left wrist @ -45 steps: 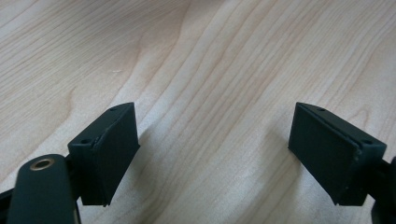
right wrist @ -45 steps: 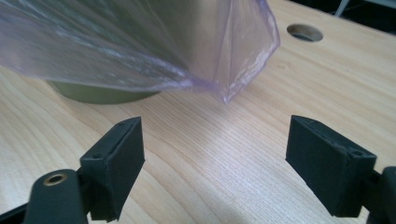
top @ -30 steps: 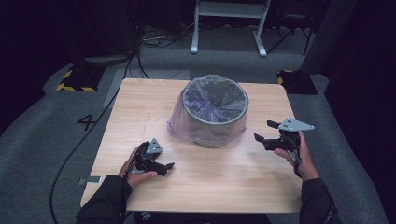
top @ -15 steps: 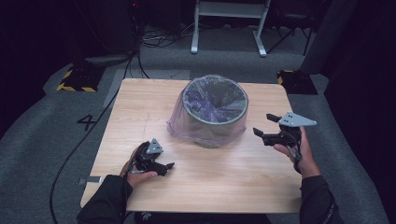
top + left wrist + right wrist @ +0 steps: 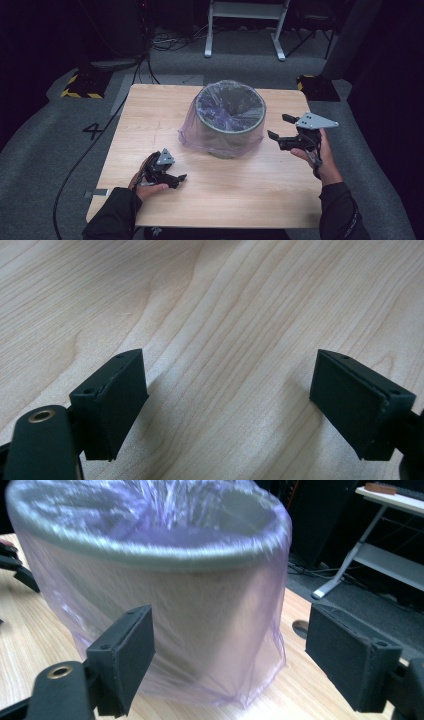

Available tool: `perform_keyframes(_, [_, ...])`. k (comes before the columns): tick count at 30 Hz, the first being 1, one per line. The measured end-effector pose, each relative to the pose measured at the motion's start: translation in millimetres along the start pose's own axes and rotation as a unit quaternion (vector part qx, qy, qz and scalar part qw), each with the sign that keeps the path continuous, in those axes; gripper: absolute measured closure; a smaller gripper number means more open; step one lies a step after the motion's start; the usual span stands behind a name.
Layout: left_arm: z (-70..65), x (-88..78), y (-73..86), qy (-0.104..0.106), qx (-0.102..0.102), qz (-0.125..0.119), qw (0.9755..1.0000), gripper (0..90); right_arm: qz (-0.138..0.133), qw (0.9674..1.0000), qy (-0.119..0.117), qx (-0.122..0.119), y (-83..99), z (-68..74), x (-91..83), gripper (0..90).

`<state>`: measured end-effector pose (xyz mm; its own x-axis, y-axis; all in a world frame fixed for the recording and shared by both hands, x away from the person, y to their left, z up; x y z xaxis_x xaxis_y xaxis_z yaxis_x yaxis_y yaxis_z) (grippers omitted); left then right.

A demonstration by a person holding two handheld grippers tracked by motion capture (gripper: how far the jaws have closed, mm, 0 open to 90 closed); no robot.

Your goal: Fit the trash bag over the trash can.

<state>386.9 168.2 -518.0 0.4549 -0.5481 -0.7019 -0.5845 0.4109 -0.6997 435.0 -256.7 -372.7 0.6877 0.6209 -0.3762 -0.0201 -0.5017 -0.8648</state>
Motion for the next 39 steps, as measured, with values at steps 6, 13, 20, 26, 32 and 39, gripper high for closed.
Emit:
perform_keyframes(6, [0.0, 0.0, 0.0, 0.000, 0.000, 0.000, 1.0000, 14.7, 0.000, 1.0000, 0.003, 0.003, -9.7, -0.9, 1.0, 19.8])
perform_keyframes(13, [0.0, 0.0, 0.0, 0.000, 0.000, 0.000, 1.0000, 14.7, -0.012, 0.9999, -0.002, 0.003, -18.5, -2.6, 0.5, 20.0])
perform_keyframes(20, [0.0, 0.0, 0.0, 0.000, 0.000, 0.000, 1.0000, 14.7, -0.019, 0.9998, -0.002, -0.001, -27.9, -2.3, 2.7, 20.4])
perform_keyframes(26, [0.0, 0.0, 0.0, 0.000, 0.000, 0.000, 1.0000, 14.7, -0.022, 0.9997, -0.001, -0.004, -36.6, -2.8, 4.6, 20.4])
perform_keyframes(32, [0.0, 0.0, 0.0, 0.000, 0.000, 0.000, 1.0000, 14.7, -0.021, 0.9998, -0.002, -0.005, -42.1, -3.5, 7.4, 20.4])
perform_keyframes(39, [0.0, 0.0, 0.0, 0.000, 0.000, 0.000, 1.0000, 14.7, -0.022, 0.9998, -0.002, -0.003, -48.1, -6.1, 15.6, 20.4])
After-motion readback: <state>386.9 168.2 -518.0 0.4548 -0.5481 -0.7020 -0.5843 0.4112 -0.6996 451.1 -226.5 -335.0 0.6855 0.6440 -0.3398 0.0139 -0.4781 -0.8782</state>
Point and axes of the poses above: each handheld gripper's, and its own axes: x roughly forward along the jaws, y roughly out of its underside, z roughly to its left, the point moved 2 cm from there along x, roughly forward along the jaws, and after that the axes turned 10 degrees about -x, right-handed, at the moved point
